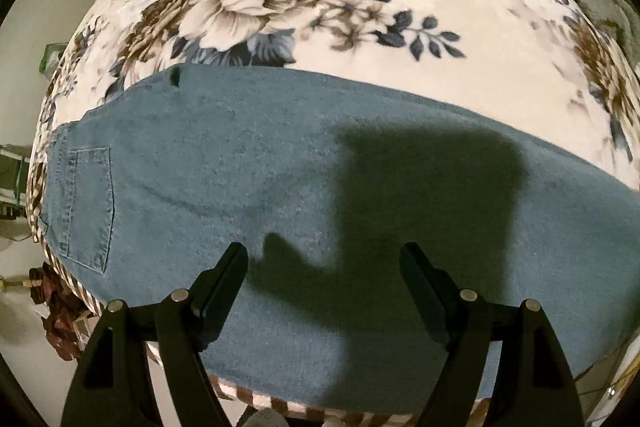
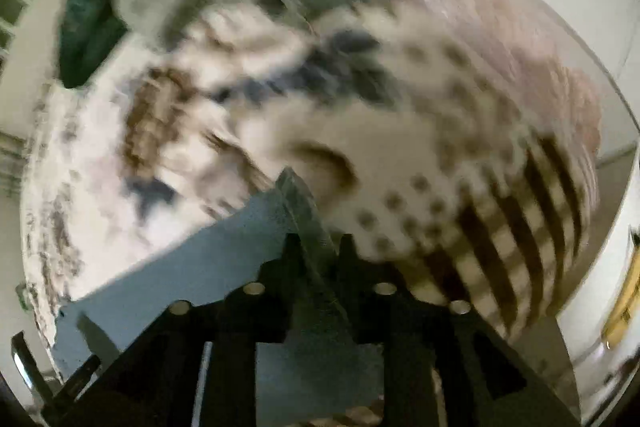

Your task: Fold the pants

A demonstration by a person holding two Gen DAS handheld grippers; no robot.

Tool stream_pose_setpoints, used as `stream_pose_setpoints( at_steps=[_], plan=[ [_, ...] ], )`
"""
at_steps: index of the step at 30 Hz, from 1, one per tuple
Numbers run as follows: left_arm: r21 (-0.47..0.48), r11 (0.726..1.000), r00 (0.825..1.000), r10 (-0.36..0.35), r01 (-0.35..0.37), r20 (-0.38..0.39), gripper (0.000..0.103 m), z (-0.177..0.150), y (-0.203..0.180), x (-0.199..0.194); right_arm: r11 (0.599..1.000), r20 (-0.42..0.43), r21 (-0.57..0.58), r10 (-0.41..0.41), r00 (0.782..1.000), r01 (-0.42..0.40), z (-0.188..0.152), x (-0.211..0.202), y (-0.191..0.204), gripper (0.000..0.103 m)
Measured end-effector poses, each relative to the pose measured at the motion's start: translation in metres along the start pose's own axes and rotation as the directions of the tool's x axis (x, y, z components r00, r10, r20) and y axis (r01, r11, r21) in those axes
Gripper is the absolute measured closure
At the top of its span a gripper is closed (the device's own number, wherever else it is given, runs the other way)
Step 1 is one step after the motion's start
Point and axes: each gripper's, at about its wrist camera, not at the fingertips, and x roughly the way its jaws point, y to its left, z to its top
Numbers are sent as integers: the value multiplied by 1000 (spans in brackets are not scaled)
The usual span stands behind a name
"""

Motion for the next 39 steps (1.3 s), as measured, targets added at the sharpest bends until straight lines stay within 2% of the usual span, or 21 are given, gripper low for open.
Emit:
stream_pose_setpoints(
  at_steps=[2, 4, 6, 11, 12, 16, 18, 20, 22, 25, 27, 30, 31, 34, 37, 38, 39],
  plan=[
    [12, 1000, 1000, -2, 2, 4, 26, -4, -1, -2, 993, 13, 91, 68, 998, -69, -8, -20, -22, 68],
    [20, 1000, 1000, -10, 10, -4, 26, -9, -1, 0, 982, 10, 149, 114, 993, -114, -18, -30, -37, 66],
    [18, 1000, 999, -20, 21, -26, 26, -14, -1, 5, 972, -13, 210, 113, 993, -108, -33, -34, -51, 66],
    [-8, 999, 996, -53, 53, -72, 25, -25, 0, 25, 922, -71, 356, 192, 979, -155, -71, -12, -79, 66],
    [-9, 998, 996, -58, 57, -69, 23, -25, 0, 27, 905, -75, 391, 212, 974, -167, -77, -5, -84, 66],
    [-20, 998, 996, -60, 59, -72, 0, -22, 6, 41, 816, -13, 498, 346, 938, -294, -96, 18, -97, 57],
    [-37, 994, 992, -102, 99, -75, 0, -20, 11, 46, 788, 32, 501, 397, 917, -358, -102, 20, -99, 51],
    [-31, 993, 990, -120, 118, -72, 0, -20, 12, 48, 779, 60, 470, 441, 896, -415, -106, 18, -100, 51],
    [-16, 993, 991, -122, 121, -63, 0, -19, 11, 49, 818, 24, 432, 409, 912, -379, -114, 19, -98, 52],
    [-14, 992, 990, -126, 125, -57, 0, -19, 10, 49, 810, 2, 426, 445, 896, -403, -126, 22, -97, 51],
    [-16, 992, 990, -127, 127, -59, 0, -19, 10, 50, 787, 28, 419, 487, 873, -453, -129, 24, -92, 51],
    [-22, 992, 990, -126, 124, -60, 0, -18, 10, 50, 713, 150, 418, 557, 817, -563, -121, 23, -88, 52],
    [-26, 992, 990, -125, 124, -58, 0, -18, 11, 51, 703, 170, 412, 566, 807, -580, -116, 25, -85, 52],
    [-32, 992, 991, -127, 126, -44, 0, -19, 12, 52, 703, 172, 388, 580, 796, -596, -104, 43, -72, 52],
    [-32, 991, 990, -129, 127, -55, 0, -16, 15, 52, 687, 190, 384, 595, 781, -617, -95, 59, -59, 51],
    [-34, 991, 990, -128, 126, -66, 0, -15, 15, 52, 679, 207, 379, 600, 773, -629, -93, 57, -56, 56],
    [-38, 991, 989, -127, 124, -75, 0, -13, 15, 52, 678, 212, 374, 602, 770, -633, -91, 56, -55, 85]
  ],
)
